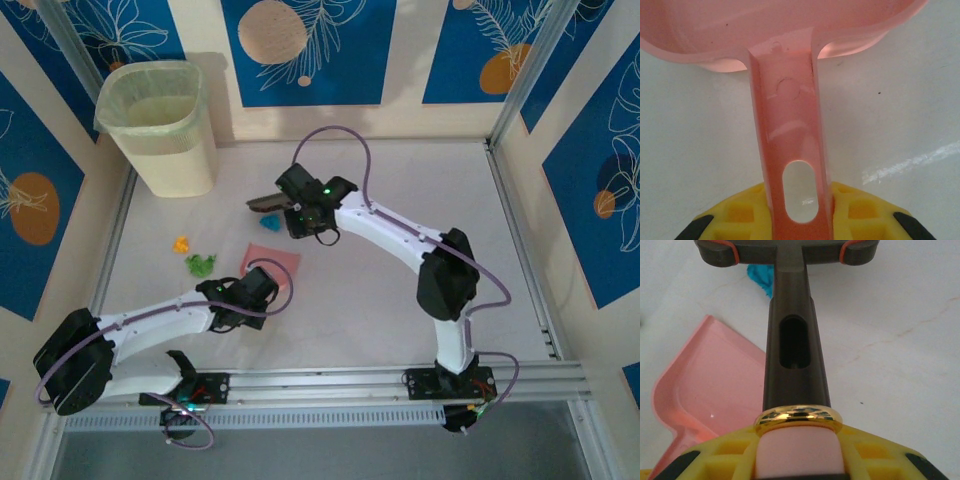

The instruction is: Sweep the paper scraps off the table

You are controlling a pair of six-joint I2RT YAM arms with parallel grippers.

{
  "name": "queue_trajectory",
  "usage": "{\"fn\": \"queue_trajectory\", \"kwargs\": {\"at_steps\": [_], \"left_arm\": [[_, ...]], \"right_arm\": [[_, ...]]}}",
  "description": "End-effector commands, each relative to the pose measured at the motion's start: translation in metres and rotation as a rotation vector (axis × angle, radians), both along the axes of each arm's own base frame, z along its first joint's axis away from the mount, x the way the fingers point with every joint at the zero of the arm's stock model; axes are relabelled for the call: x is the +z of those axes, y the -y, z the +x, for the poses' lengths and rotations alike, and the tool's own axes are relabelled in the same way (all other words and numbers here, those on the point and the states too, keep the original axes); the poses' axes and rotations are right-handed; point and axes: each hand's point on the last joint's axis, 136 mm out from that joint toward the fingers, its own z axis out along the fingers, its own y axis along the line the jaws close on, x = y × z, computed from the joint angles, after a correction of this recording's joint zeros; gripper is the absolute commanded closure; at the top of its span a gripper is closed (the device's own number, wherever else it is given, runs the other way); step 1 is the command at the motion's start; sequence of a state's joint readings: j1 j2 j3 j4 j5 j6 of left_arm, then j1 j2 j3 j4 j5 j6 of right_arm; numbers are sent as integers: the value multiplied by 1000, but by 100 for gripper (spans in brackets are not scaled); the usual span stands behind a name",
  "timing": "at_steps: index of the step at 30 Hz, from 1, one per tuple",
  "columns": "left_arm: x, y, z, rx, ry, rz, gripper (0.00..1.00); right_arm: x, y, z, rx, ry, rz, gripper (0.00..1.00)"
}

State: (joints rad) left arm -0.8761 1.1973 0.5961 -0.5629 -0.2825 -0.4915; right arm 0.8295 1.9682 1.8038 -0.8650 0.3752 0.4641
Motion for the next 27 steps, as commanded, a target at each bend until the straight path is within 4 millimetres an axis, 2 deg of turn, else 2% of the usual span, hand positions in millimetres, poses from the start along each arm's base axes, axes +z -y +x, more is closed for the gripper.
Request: {"fn": "queue_trajectory", "kwargs": {"at_steps": [1,3,9,16,27], "left_arm": [[7,-2,2,13,16,13,100],[6,-2,2,12,15,14,100],[4,-2,1,14,7,17,100],[1,0,1,10,-3,17,100],[-1,4,1,-4,-13,10,100]], "right_arm": [[8,-13,-5,74,2,2,100],[4,-11,-7,70,-14,-6,100],[-2,-4,-29,74,-48,-7,100],[-10,18,-68,68,-97,-22,100],[-11,49,-132,74,-156,-31,100]]}}
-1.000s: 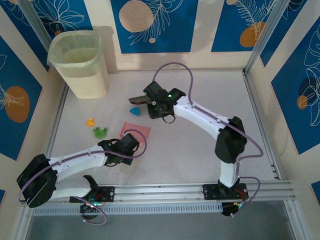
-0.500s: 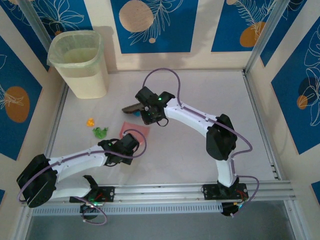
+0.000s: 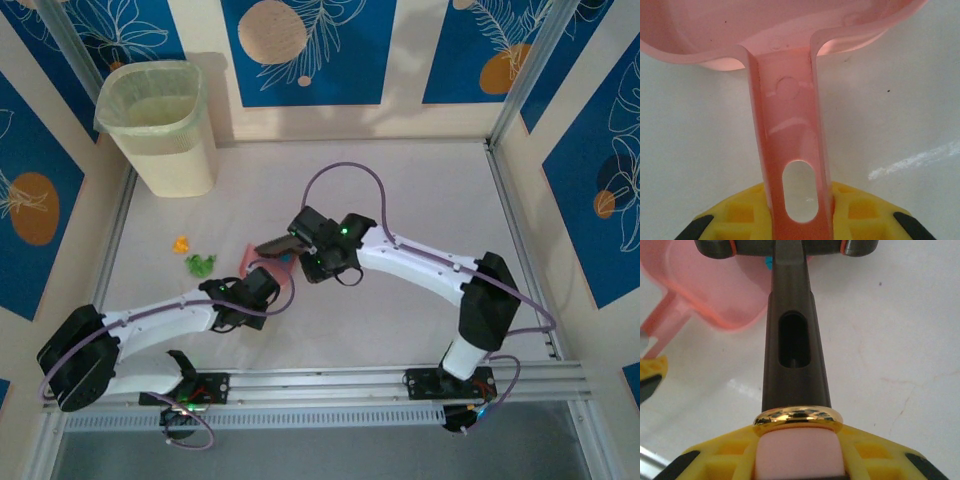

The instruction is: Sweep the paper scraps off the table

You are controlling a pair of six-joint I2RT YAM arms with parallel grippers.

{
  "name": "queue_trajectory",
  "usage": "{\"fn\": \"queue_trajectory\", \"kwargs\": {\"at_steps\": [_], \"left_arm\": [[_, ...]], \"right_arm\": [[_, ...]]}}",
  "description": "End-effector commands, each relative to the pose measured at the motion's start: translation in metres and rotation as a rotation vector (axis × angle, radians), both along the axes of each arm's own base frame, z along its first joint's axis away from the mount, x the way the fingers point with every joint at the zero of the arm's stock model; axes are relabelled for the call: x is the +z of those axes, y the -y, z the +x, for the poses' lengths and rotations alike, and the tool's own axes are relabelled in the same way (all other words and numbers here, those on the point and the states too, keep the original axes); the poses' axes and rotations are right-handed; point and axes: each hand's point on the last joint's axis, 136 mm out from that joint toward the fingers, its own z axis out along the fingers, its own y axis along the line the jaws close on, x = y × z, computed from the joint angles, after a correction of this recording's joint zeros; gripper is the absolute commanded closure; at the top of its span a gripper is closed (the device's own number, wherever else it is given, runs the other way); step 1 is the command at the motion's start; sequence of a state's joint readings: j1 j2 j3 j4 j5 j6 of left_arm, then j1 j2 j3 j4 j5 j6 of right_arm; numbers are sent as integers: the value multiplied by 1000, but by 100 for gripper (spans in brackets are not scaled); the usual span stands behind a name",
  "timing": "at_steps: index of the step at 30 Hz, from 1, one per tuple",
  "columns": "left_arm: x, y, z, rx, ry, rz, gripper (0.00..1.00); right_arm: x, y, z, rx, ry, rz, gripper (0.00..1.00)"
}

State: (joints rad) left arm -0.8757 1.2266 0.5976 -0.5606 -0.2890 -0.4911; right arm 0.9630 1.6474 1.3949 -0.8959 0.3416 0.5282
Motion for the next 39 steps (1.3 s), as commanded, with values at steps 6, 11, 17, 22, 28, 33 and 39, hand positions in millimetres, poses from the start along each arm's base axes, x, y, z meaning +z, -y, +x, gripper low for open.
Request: {"fn": "queue_trajectory", "kwargs": {"at_steps": [6,11,17,22,28,33,39], "left_arm": [[5,8,1,-18,-1,-30,100],[6,13,0,-34,1,-54,100],[7,13,0,-38,6,-65,100],[6,14,-1,-41,1,-63,100],[5,14,0,-40,-1,-58,100],[4,14,1,-40,-2,-54,100],[4,15,1,-43,-2,-55,100]], "right_arm": [[19,11,-27,-55,-56,97,100],[46,15,-16,-134,-39,243,100],[51,33,12,-228,-38,287,100],[32,51,17,-209,-48,77,100],[11,49,-5,-127,-82,-53,100],[4,49,-31,-75,-108,-118,100],[9,44,-59,-13,-118,-126,100]]}}
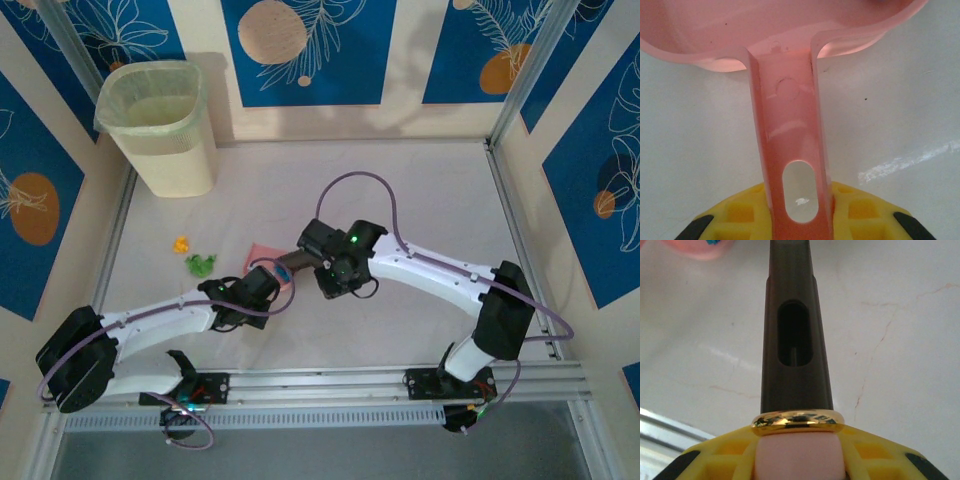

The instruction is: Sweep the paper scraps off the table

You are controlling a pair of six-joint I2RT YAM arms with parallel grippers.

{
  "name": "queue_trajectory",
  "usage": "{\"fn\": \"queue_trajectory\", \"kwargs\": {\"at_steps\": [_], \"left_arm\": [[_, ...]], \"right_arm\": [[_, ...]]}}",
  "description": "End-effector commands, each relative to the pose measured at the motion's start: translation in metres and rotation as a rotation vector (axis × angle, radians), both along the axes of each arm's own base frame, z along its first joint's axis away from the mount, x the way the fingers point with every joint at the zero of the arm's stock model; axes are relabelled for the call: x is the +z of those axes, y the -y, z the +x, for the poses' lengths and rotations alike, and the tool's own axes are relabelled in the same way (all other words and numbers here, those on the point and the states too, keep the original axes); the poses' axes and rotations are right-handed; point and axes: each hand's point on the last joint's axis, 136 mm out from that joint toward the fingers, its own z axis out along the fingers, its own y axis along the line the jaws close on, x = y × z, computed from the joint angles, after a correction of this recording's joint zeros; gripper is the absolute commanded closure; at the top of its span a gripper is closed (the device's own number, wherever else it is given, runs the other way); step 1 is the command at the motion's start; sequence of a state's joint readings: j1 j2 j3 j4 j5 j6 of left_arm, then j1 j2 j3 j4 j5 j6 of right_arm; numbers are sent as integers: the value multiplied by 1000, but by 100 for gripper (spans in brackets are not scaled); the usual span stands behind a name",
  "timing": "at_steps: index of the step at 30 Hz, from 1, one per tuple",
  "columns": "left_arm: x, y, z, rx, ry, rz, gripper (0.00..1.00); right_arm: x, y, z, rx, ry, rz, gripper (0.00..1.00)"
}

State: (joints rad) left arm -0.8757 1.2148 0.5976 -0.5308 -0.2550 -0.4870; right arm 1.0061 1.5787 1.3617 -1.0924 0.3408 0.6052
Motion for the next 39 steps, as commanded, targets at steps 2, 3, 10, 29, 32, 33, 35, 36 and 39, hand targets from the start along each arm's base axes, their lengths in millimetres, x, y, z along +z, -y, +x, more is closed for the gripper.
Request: {"fn": "queue_trajectory", "kwargs": {"at_steps": [2,3,10,29,32,33,35,36,39], "left_arm": [[0,6,0,-30,-3,-6,100],[0,6,0,-31,-4,-8,100],[3,7,1,-38,6,-20,100],[39,16,2,14,77,-182,100],[48,11,0,40,74,-175,100],[52,10,0,48,75,-176,100],[62,9,-1,60,68,-180,100],[67,9,-2,66,68,-184,100],[85,8,-1,81,71,-192,100]], "right_arm": [[12,6,-19,22,-11,-1,100],[14,7,-19,18,0,-1,100],[43,15,-5,-49,120,145,100],[36,137,13,-476,419,575,100],[19,131,14,-447,411,591,100],[14,128,14,-435,411,596,100],[2,123,15,-403,410,601,100],[-2,121,15,-387,414,601,100],[-14,117,16,-363,421,602,100]]}}
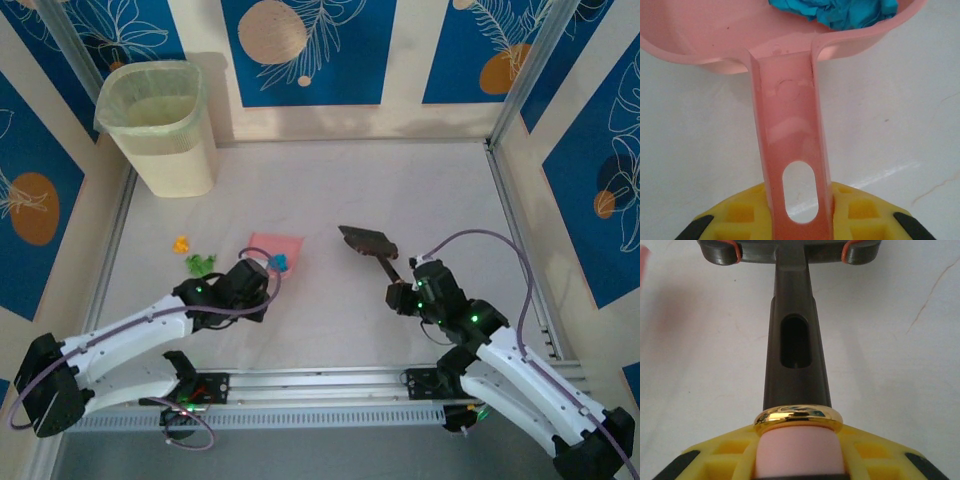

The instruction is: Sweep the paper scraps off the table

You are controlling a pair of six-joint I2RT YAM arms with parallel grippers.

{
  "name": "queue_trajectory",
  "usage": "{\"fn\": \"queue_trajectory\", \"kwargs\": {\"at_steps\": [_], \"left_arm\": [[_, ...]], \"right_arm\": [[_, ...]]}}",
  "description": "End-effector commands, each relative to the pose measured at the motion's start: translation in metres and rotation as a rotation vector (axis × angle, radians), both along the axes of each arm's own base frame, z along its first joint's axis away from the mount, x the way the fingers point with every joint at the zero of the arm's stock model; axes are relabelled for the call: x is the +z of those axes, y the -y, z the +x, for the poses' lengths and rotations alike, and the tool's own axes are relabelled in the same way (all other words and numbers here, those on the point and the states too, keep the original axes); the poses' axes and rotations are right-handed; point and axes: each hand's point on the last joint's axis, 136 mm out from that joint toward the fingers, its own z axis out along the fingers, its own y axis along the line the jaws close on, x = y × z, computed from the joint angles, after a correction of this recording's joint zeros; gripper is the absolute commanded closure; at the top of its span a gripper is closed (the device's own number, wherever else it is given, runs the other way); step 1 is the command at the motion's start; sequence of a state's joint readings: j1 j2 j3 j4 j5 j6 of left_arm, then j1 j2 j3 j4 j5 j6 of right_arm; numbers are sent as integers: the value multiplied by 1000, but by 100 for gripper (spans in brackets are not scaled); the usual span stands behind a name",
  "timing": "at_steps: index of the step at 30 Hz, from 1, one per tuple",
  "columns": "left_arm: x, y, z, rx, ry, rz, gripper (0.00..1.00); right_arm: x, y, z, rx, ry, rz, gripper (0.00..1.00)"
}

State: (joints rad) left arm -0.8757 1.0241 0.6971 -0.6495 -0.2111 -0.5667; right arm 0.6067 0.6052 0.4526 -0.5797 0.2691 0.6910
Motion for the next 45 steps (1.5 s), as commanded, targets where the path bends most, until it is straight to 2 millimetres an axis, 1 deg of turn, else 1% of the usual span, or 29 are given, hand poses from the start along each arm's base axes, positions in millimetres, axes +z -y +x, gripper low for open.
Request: {"fn": "queue_trajectory", "kwargs": {"at_steps": [1,5,8,12,14,19,23,27,29,32,35,40,45], "left_arm": [[26,-5,-2,34,5,-5,100],[51,-4,1,47,13,-10,100],[73,-5,6,51,29,9,100],[99,-5,14,48,51,51,100],[115,-5,20,48,68,63,100],[147,-6,35,61,79,82,100],[172,-6,50,68,82,73,100],[197,-12,70,97,89,69,100],[207,-17,81,114,84,58,100],[222,-28,100,152,91,43,100],[235,-39,119,199,95,-2,100],[264,-55,148,266,124,-82,100],[283,-73,176,341,134,-173,100]], "right_arm": [[18,-21,13,68,129,76,100],[10,-33,8,122,152,93,100],[11,-44,3,177,175,99,100],[14,-54,-2,219,213,87,100],[15,-59,-5,244,229,89,100],[17,-68,-10,290,243,101,100],[19,-69,-10,298,250,102,100],[18,-69,-11,302,252,95,100],[18,-69,-11,304,254,93,100],[17,-70,-11,310,258,94,100],[16,-71,-11,314,261,95,100],[15,-71,-10,317,263,88,100],[14,-69,-9,309,265,80,100]]}}
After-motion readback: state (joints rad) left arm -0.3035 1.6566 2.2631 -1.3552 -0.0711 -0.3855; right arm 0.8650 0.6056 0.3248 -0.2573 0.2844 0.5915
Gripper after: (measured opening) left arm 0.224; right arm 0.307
